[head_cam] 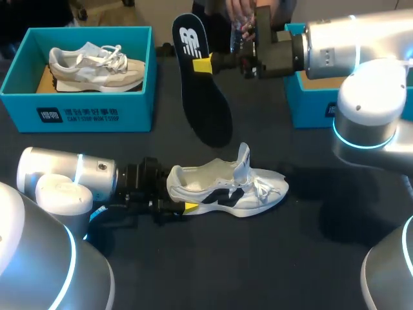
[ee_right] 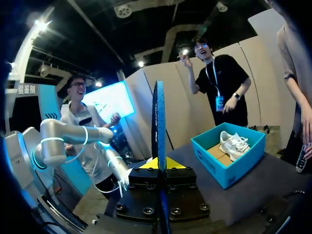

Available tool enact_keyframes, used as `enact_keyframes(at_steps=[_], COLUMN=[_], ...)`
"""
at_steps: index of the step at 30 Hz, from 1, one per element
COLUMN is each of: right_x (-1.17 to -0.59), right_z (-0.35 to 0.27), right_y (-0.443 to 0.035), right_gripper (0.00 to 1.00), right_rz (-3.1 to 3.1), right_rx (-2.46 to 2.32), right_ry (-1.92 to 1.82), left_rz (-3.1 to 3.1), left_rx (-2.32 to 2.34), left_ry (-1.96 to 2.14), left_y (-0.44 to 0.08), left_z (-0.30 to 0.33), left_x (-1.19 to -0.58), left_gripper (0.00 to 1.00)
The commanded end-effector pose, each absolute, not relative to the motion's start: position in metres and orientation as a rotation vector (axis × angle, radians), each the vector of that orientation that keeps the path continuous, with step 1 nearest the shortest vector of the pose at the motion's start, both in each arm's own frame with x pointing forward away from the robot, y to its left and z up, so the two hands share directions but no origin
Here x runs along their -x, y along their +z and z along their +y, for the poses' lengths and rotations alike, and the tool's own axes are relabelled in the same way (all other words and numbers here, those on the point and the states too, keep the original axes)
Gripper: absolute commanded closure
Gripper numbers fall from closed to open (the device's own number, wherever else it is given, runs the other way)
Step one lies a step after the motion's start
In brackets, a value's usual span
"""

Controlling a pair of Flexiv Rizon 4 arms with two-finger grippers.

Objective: Take the shoe out of the shoebox, open the shoe tongue, remove and reinsert the insole, then place the shoe into the shoebox

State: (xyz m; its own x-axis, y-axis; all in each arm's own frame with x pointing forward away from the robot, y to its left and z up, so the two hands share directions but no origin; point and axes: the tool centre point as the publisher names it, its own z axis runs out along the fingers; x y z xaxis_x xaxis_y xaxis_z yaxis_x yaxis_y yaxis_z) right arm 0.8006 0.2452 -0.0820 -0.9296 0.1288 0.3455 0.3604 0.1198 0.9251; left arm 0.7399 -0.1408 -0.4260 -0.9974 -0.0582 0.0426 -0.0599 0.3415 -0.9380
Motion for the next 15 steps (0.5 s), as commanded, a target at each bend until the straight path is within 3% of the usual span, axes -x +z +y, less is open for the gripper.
enact_keyframes(at_steps=[1,15], right_x=[-0.801,-0.807], right_z=[0.247,0.225], right_y=[-0.083,-0.037], right_gripper=[1.0,1.0], right_rz=[-2.21,-1.973], right_rx=[0.491,0.756], right_ry=[-1.911,-1.721], left_rz=[-2.574,-2.574], left_rx=[-0.115,-0.115], left_ry=[1.794,1.794], left_y=[-0.443,-0.443], left_z=[-0.142,-0.142], left_x=[-0.749,-0.749], left_gripper=[1.0,1.0])
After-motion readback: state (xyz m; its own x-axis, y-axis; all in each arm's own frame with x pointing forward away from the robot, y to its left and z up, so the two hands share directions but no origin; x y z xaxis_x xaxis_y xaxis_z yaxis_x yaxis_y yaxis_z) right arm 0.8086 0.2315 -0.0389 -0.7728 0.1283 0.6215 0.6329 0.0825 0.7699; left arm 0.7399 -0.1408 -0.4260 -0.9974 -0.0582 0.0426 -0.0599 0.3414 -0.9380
